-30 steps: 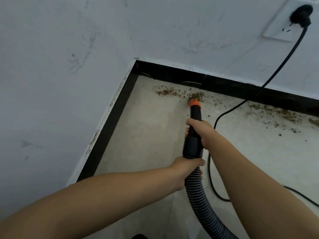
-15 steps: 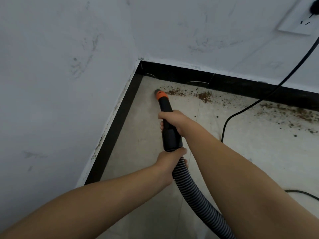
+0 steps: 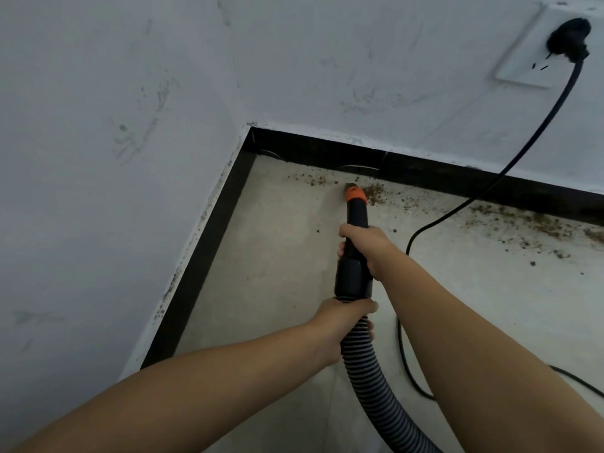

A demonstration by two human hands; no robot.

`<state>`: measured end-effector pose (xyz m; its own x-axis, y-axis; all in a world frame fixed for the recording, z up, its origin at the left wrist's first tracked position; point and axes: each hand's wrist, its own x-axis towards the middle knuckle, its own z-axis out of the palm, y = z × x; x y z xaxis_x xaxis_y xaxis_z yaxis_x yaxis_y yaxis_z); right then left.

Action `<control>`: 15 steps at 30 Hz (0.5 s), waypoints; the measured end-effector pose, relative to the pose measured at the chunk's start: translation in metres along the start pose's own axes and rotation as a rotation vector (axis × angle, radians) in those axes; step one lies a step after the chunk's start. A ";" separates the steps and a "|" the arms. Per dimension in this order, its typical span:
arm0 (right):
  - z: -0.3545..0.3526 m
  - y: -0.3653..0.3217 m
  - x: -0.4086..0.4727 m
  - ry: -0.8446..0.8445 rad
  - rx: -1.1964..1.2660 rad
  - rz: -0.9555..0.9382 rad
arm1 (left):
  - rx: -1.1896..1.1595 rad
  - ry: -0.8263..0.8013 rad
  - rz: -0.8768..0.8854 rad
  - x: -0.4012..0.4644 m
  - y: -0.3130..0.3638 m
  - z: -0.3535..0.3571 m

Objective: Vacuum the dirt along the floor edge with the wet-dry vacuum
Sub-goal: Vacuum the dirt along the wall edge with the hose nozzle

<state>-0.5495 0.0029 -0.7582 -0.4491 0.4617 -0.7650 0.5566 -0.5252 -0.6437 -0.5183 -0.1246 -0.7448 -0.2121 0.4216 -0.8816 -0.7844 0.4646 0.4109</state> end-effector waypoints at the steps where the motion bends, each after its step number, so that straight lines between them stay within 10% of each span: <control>1: 0.003 -0.003 0.001 -0.018 -0.024 -0.004 | -0.021 0.011 0.004 0.001 0.001 0.000; 15: 0.069 -0.023 0.016 -0.218 -0.149 -0.061 | -0.184 0.142 0.076 0.012 0.021 -0.036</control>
<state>-0.6172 -0.0268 -0.7575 -0.6158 0.3159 -0.7218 0.6132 -0.3832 -0.6908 -0.5580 -0.1378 -0.7547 -0.3445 0.3300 -0.8789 -0.8530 0.2809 0.4398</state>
